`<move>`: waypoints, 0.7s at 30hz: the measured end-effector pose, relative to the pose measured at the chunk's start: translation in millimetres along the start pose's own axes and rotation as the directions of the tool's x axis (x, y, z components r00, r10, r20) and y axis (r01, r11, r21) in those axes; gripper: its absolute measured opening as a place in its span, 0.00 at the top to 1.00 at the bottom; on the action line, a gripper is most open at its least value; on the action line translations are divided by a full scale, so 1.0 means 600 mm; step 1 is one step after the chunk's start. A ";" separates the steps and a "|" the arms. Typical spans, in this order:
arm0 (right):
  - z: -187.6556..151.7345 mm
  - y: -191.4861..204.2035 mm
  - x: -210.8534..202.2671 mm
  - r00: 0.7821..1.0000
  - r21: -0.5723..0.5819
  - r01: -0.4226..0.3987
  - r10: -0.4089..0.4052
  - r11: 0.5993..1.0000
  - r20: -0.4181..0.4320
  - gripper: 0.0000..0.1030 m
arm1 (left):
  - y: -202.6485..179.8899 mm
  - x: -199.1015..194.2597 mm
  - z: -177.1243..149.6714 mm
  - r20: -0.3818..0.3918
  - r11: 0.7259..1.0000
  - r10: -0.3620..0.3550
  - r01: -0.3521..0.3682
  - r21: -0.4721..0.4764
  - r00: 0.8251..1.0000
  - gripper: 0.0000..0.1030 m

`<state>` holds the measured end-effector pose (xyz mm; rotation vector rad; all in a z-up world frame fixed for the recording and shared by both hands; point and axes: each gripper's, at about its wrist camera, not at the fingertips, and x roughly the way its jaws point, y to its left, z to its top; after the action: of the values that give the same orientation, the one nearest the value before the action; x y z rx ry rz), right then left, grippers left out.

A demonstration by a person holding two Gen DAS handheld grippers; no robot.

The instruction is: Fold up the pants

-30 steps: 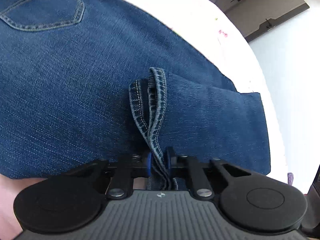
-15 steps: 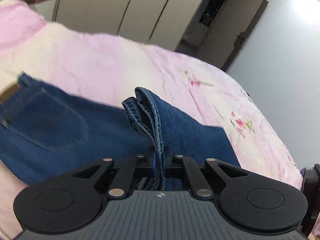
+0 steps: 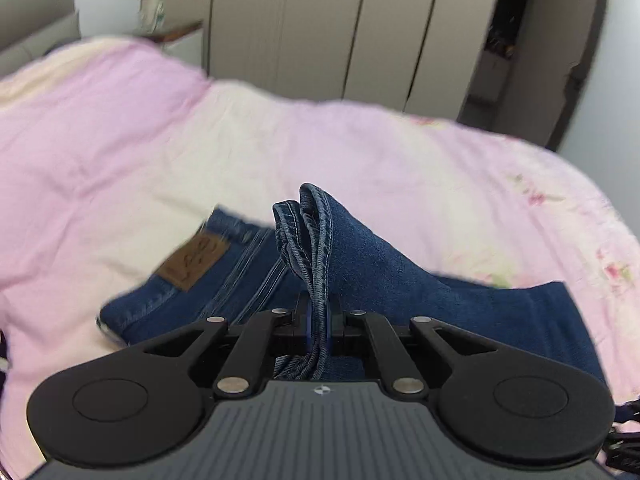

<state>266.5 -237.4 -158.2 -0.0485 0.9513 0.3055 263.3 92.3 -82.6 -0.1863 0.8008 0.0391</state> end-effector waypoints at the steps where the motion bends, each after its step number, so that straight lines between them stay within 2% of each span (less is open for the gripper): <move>1: 0.002 0.002 0.006 1.000 -0.001 0.004 -0.004 1.000 -0.007 0.67 | 0.011 0.018 -0.008 -0.020 1.000 0.017 -0.017 -0.006 1.000 0.94; 3: 0.006 0.002 0.017 1.000 -0.004 0.016 -0.017 1.000 -0.022 0.67 | 0.035 0.041 -0.023 -0.049 0.999 0.050 -0.050 -0.003 0.998 0.94; 6: 0.011 -0.006 0.033 0.998 -0.008 0.045 -0.045 0.999 -0.042 0.68 | 0.063 0.061 -0.030 -0.073 0.998 0.046 -0.049 -0.036 0.996 0.94; 10: 0.029 -0.018 0.043 0.997 -0.001 0.061 -0.061 0.998 -0.037 0.68 | 0.086 0.043 -0.020 -0.054 0.994 -0.033 0.027 -0.104 0.998 0.94; 13: 0.044 -0.018 0.047 0.997 -0.022 0.076 -0.076 0.997 -0.023 0.68 | 0.081 0.010 -0.005 -0.003 0.992 -0.093 0.092 -0.082 0.996 0.94; 16: 0.055 -0.020 0.046 0.996 -0.055 0.094 -0.094 0.994 -0.007 0.68 | 0.077 -0.019 0.013 0.015 0.989 -0.137 0.138 -0.059 0.990 0.94; 21: 0.081 -0.035 0.051 0.994 -0.043 0.106 -0.105 0.993 0.011 0.68 | 0.090 -0.037 0.066 0.047 0.993 -0.119 0.119 0.000 0.992 0.94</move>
<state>327.2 -242.2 -156.6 -0.1372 0.9296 0.2286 270.2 153.6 -47.8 -0.2349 0.7419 -0.0674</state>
